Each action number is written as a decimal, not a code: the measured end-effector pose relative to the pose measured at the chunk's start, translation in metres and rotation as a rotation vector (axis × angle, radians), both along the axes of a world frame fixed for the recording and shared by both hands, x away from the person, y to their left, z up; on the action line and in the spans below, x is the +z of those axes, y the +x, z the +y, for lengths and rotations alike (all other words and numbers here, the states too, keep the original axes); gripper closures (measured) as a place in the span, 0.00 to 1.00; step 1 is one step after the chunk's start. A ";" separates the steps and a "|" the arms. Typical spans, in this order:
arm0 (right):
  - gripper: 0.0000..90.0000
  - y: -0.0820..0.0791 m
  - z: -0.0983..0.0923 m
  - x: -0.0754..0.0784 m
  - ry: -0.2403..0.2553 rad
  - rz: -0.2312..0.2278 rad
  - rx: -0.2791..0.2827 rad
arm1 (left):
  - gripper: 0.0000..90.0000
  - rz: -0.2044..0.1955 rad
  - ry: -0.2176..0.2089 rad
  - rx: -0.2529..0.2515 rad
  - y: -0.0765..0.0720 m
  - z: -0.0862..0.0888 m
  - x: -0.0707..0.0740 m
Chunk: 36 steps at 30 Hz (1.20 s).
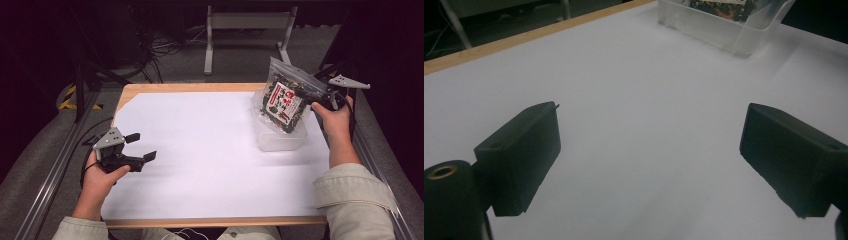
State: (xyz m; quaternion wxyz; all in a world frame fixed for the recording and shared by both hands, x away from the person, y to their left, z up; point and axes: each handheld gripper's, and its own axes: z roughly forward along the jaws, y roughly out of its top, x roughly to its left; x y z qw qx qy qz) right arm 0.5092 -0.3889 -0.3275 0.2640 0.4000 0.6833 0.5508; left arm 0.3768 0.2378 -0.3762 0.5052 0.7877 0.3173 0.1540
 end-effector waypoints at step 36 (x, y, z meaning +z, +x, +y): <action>0.27 -0.043 0.018 0.019 -0.020 -0.091 0.108 | 0.11 0.006 -0.005 -0.009 0.002 0.000 -0.002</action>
